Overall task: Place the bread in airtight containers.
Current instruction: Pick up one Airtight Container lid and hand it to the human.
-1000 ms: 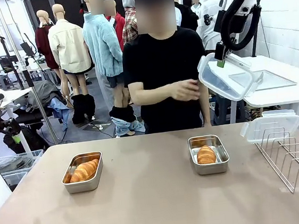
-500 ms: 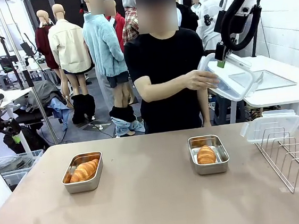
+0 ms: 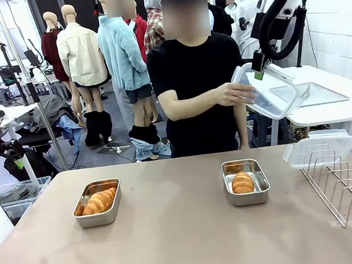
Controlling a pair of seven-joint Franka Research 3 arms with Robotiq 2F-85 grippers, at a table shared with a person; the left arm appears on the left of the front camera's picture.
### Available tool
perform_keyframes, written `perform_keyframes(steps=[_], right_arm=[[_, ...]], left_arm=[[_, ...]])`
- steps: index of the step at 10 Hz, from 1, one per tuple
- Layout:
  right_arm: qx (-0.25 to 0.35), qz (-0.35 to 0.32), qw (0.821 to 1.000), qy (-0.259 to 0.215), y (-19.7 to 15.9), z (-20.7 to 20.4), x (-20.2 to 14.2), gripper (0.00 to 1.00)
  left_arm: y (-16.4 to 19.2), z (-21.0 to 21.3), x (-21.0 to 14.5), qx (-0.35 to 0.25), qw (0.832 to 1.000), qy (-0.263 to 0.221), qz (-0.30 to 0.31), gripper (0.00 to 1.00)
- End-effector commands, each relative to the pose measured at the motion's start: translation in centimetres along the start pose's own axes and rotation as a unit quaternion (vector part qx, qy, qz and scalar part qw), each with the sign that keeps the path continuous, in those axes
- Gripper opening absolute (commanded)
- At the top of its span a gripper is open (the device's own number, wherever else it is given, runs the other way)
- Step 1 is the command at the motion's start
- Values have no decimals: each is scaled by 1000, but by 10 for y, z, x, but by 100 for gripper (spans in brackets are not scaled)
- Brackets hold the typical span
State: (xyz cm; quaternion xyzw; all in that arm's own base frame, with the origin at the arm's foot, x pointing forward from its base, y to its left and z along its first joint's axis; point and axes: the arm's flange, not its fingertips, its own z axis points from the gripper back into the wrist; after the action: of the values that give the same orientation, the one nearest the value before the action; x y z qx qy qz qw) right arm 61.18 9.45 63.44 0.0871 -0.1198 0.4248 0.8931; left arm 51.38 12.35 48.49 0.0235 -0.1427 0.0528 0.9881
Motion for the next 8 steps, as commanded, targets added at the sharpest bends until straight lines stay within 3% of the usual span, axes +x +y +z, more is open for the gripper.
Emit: perform_keyframes(steps=[1, 4, 5, 7, 8], right_arm=[[0, 10, 1000, 7, 2, 5, -8, 28], [1, 39, 999, 12, 14, 18, -34, 85], [6, 57, 998, 16, 19, 21, -47, 100], [14, 130, 991, 39, 36, 26, -93, 100], [26, 210, 976, 47, 43, 27, -121, 100]], left_arm=[[0, 2, 0, 6, 1000, -1, 3, 92], [0, 2, 0, 6, 1000, -1, 3, 92], [0, 2, 0, 6, 1000, -1, 3, 92], [0, 2, 0, 6, 1000, -1, 3, 92], [0, 2, 0, 6, 1000, -1, 3, 92]])
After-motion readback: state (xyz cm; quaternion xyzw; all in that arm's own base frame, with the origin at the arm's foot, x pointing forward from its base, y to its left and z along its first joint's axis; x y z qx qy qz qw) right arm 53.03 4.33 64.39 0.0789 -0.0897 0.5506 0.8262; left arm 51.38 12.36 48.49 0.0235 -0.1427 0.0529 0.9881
